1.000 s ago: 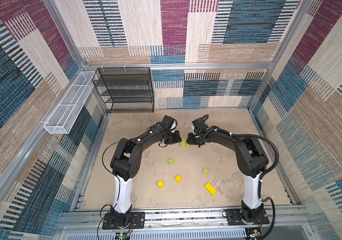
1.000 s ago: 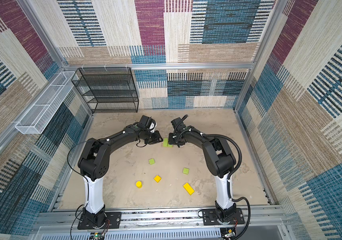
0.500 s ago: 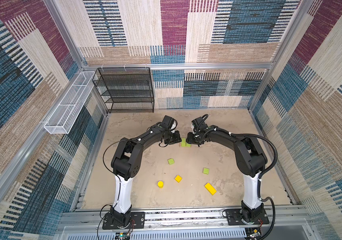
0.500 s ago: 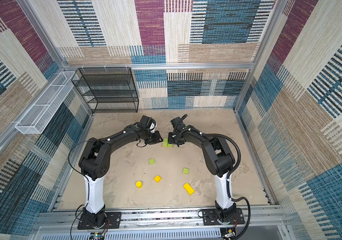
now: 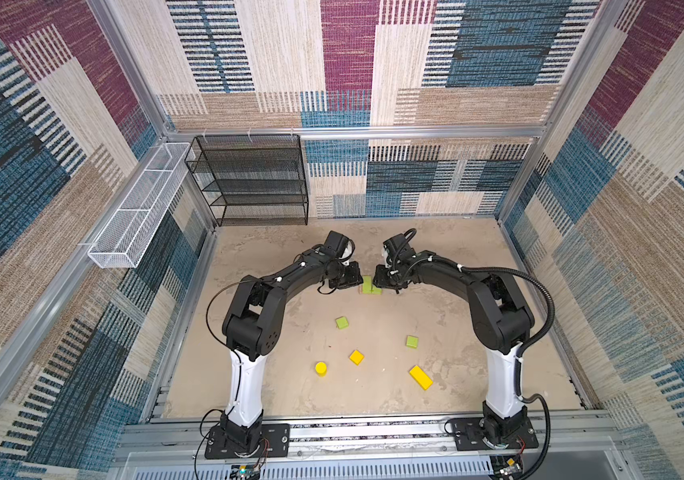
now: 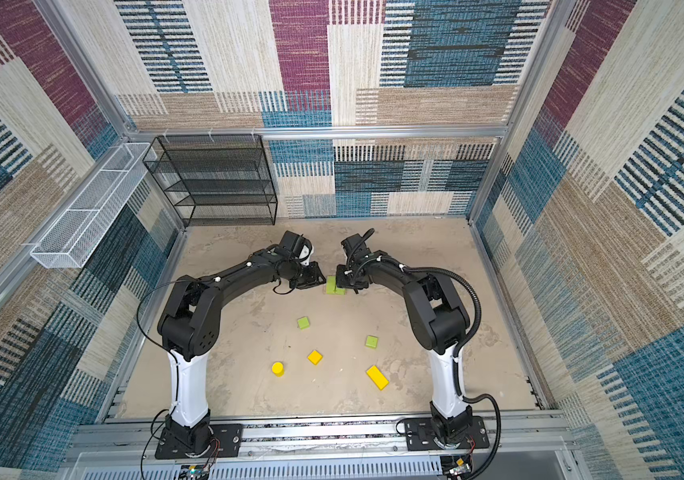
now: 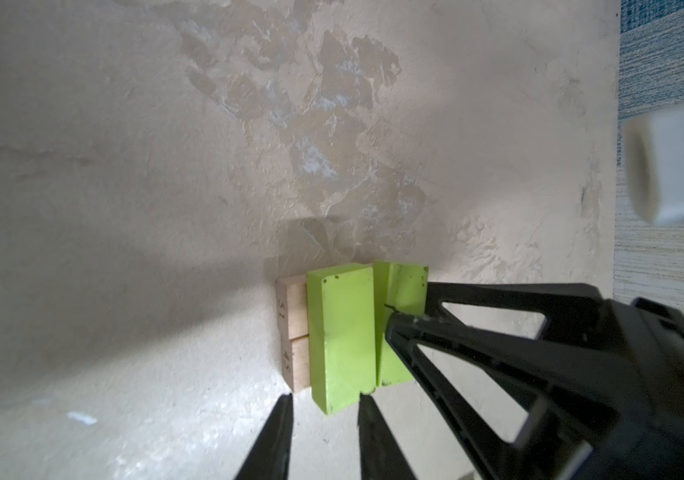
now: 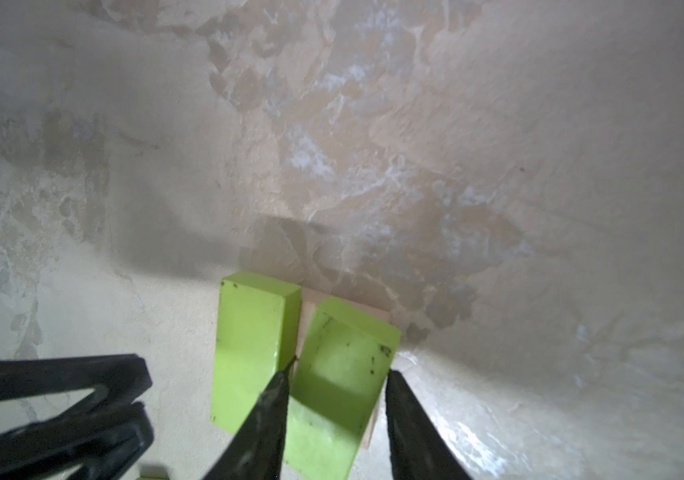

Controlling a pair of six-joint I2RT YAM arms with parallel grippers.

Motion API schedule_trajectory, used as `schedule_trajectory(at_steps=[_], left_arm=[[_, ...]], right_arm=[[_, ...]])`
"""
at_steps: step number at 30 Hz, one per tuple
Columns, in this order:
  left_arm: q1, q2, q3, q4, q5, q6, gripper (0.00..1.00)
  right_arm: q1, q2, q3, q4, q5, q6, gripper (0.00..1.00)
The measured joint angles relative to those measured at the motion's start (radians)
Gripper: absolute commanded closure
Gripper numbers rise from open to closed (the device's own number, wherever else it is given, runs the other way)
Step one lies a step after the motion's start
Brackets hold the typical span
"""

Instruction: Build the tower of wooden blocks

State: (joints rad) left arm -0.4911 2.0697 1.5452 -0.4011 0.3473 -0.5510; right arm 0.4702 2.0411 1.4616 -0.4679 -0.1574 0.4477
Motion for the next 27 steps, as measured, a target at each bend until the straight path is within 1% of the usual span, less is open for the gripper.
schedule_trajectory(at_steps=[5,10,16,27], left_arm=[[0.000,0.000,0.003,0.000,0.000,0.000,0.69],[0.000,0.003,0.003,0.000,0.000,0.000,0.69],[0.000,0.003,0.005,0.000,0.001,0.000,0.71],[-0.003,0.008,0.010,0.000,0.016,0.000,0.72]], right_arm=[[0.000,0.000,0.005,0.000,0.000,0.000,0.60],[0.000,0.001,0.007,0.000,-0.007,0.000,0.64],[0.000,0.002,0.007,0.000,-0.019,0.000,0.64],[0.000,-0.004,0.007,0.000,-0.019,0.001,0.59]])
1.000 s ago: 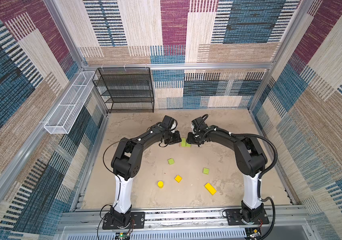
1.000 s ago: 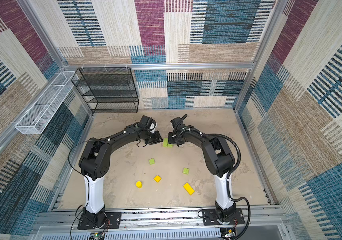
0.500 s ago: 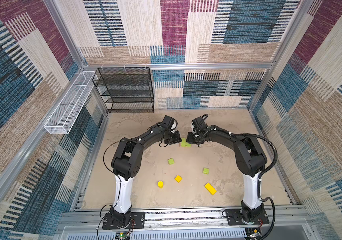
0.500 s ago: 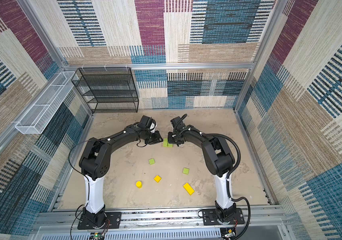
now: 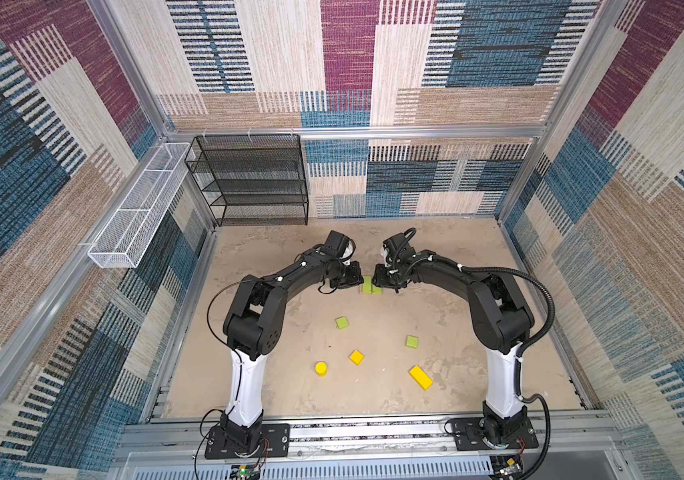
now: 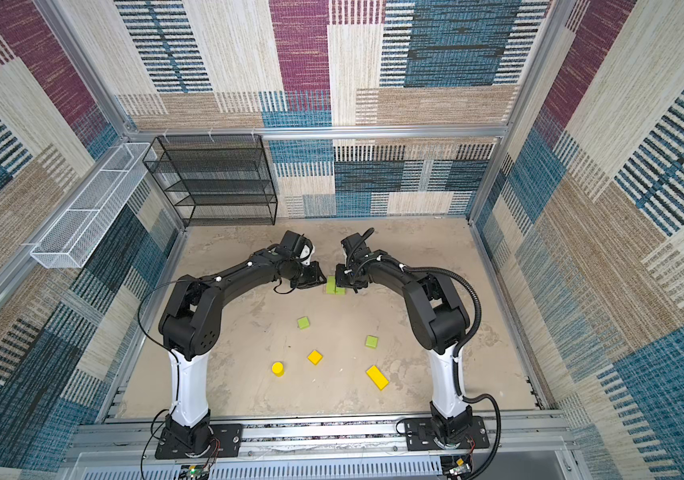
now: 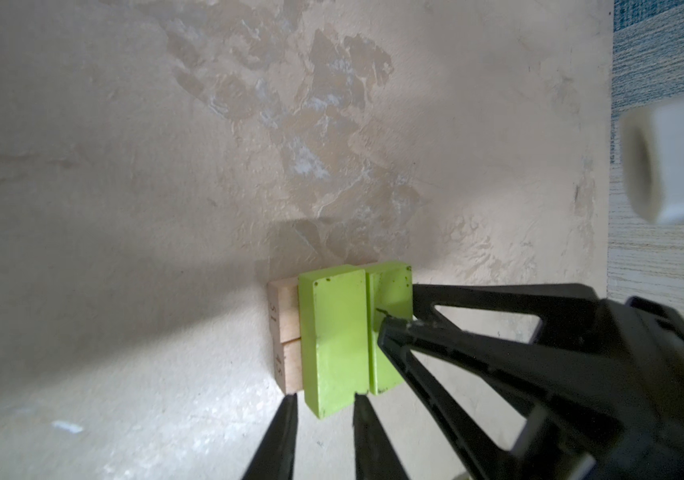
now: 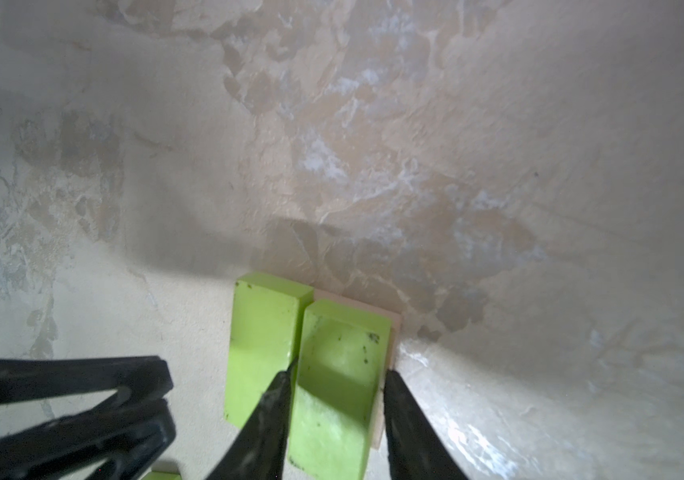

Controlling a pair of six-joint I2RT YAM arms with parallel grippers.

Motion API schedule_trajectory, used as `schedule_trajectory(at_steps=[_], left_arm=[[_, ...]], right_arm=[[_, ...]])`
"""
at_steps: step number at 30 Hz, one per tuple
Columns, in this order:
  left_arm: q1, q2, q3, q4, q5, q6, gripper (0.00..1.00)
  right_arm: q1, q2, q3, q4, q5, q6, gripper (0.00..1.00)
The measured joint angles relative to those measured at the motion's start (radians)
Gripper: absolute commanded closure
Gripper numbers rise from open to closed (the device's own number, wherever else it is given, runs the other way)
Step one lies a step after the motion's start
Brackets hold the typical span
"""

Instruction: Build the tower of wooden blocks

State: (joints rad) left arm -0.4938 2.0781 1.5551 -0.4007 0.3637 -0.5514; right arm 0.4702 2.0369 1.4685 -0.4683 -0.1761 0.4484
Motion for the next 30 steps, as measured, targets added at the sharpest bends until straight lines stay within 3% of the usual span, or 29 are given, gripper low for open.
schedule_trajectory(at_steps=[30], left_arm=[[-0.015,0.044,0.047,-0.018,0.008,0.000,0.73]], right_arm=[[0.000,-0.028,-0.038,0.030,0.000,0.022,0.61]])
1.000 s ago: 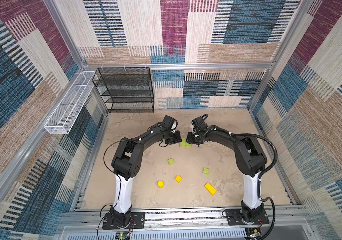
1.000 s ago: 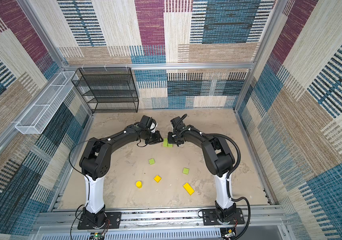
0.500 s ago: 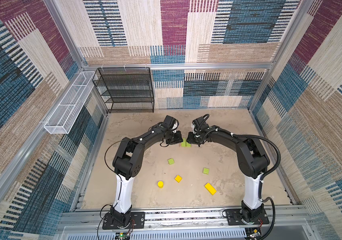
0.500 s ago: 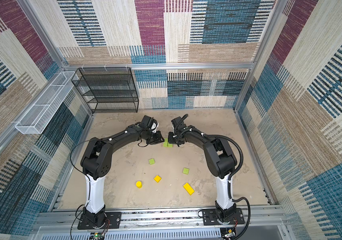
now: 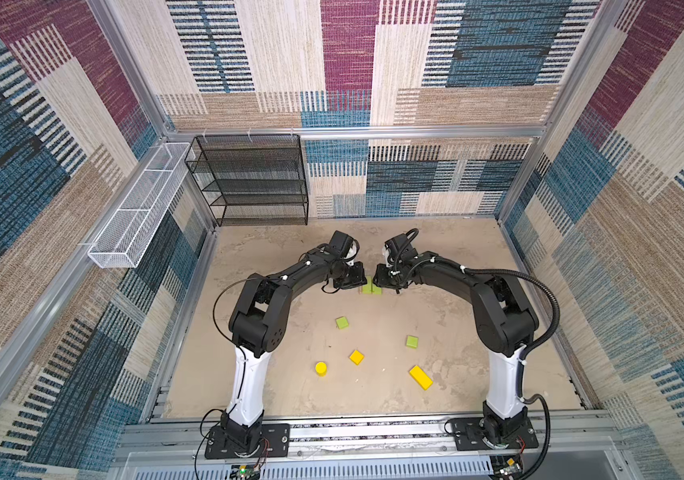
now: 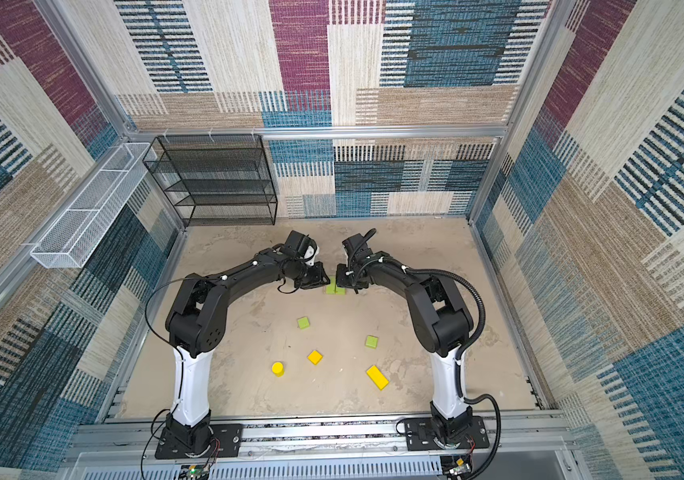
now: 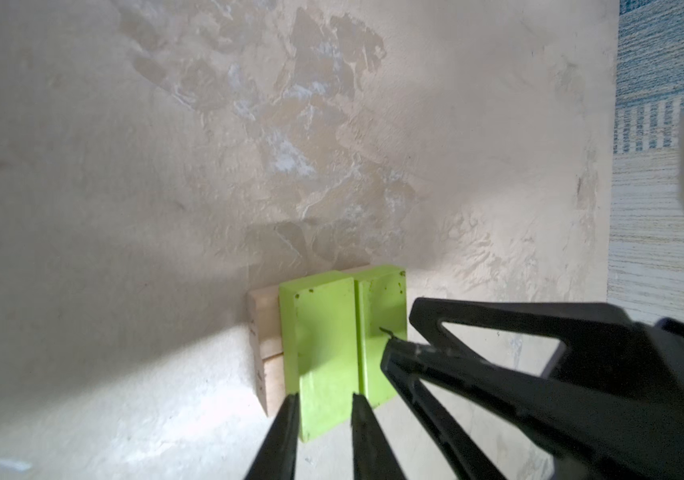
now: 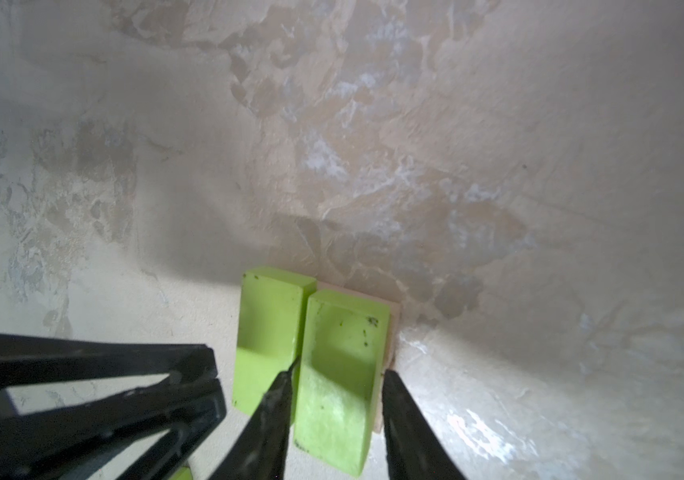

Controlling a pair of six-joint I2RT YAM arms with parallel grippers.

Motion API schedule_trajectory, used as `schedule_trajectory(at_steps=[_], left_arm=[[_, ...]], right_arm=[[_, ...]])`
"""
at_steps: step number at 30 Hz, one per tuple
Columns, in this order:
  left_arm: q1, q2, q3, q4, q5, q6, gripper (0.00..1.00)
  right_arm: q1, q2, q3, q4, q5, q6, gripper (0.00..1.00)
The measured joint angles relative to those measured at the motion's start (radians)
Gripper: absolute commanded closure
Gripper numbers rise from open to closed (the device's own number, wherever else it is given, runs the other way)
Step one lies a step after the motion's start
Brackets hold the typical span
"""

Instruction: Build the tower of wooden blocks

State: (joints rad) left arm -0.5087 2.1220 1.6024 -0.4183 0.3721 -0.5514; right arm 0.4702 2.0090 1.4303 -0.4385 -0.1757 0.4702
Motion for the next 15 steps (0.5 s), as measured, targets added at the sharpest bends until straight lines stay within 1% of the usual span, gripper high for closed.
schedule_trajectory(at_steps=[15], left_arm=[[-0.002,0.016,0.018,-0.013,0.000,0.001,0.74]], right_arm=[[0.000,0.014,0.005,0.002,-0.001,0.000,0.62]])
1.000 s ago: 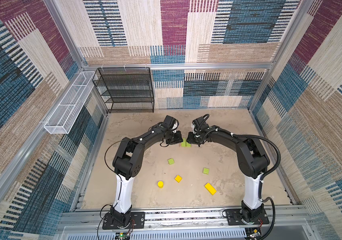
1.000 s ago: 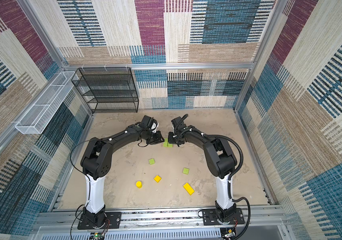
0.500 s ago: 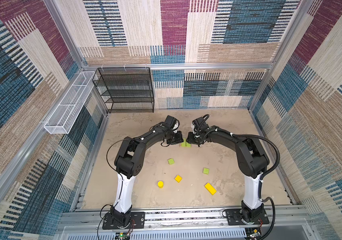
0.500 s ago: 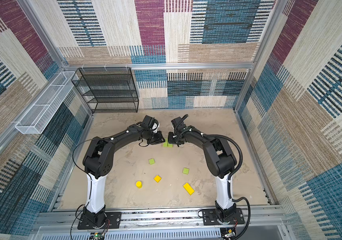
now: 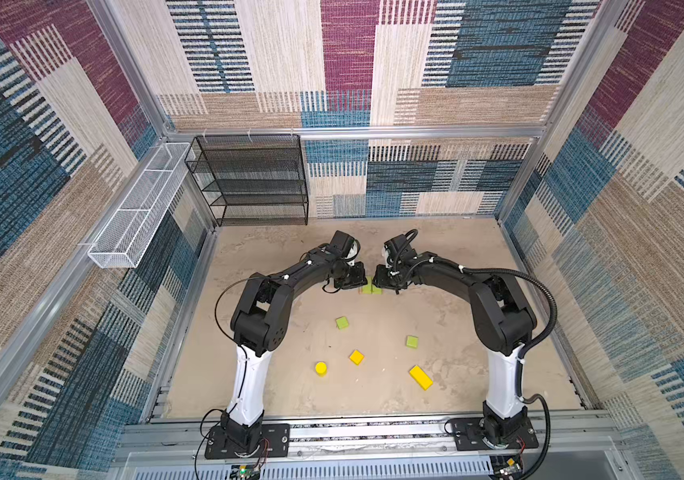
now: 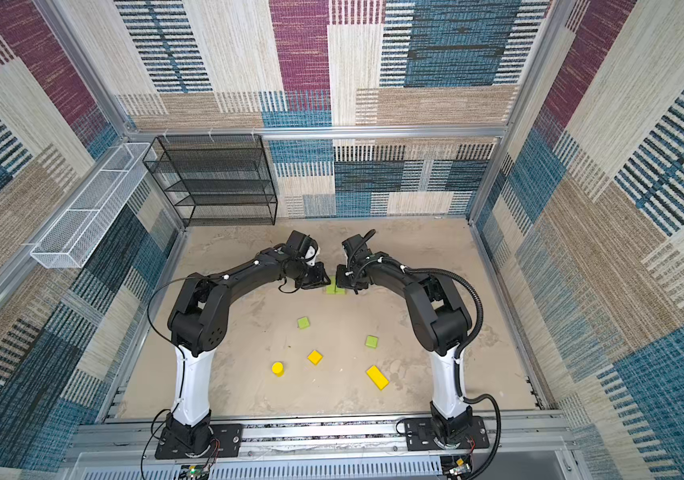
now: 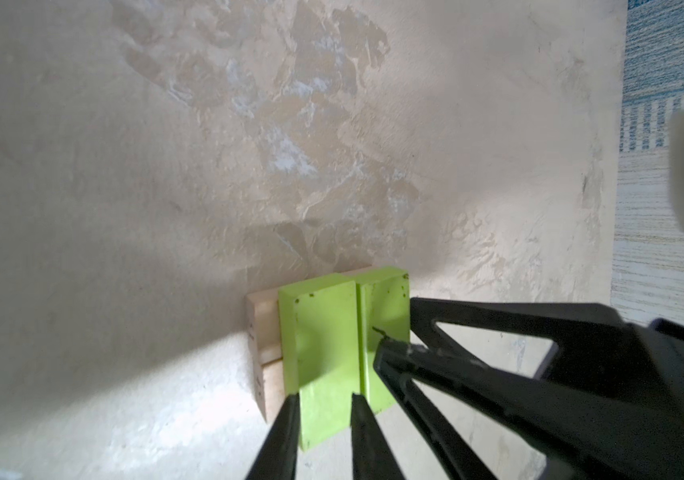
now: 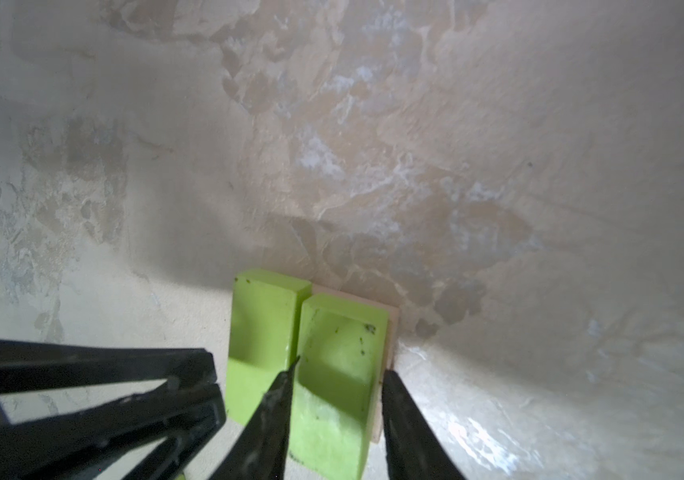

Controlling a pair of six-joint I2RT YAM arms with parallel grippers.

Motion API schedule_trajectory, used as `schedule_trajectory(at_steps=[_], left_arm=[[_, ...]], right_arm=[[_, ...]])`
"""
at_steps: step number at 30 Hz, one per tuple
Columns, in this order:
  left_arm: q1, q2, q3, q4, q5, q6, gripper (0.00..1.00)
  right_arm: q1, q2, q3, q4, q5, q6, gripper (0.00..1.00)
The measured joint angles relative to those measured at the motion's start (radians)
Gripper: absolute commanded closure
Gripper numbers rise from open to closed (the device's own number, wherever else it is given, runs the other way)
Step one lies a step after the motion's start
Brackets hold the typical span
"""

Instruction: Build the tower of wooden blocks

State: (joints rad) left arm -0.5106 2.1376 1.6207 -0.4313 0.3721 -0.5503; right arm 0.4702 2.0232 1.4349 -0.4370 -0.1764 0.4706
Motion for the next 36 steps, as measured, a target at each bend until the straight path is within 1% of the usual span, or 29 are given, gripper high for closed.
schedule_trajectory(at_steps=[6,9,23,25,32,36], left_arm=[[0.000,0.002,0.001,-0.001,0.000,0.000,0.74],[0.000,0.003,0.003,-0.003,0.000,0.000,0.74],[0.000,0.009,0.006,-0.003,0.000,0.000,0.75],[0.000,0.009,0.006,-0.003,0.000,0.000,0.76],[0.000,0.009,0.006,-0.003,0.000,0.000,0.76],[0.000,0.009,0.006,-0.003,0.000,0.000,0.76]], right_arm=[[0.000,0.000,0.000,0.000,-0.005,0.003,0.65],[0.001,0.001,0.000,0.000,-0.007,0.003,0.67],[0.001,0.002,0.000,0.001,-0.007,0.008,0.69],[0.002,0.002,0.000,0.001,-0.007,0.008,0.71],[0.002,0.002,0.000,0.001,-0.007,0.015,0.71],[0.002,0.002,0.000,0.001,-0.007,0.015,0.67]])
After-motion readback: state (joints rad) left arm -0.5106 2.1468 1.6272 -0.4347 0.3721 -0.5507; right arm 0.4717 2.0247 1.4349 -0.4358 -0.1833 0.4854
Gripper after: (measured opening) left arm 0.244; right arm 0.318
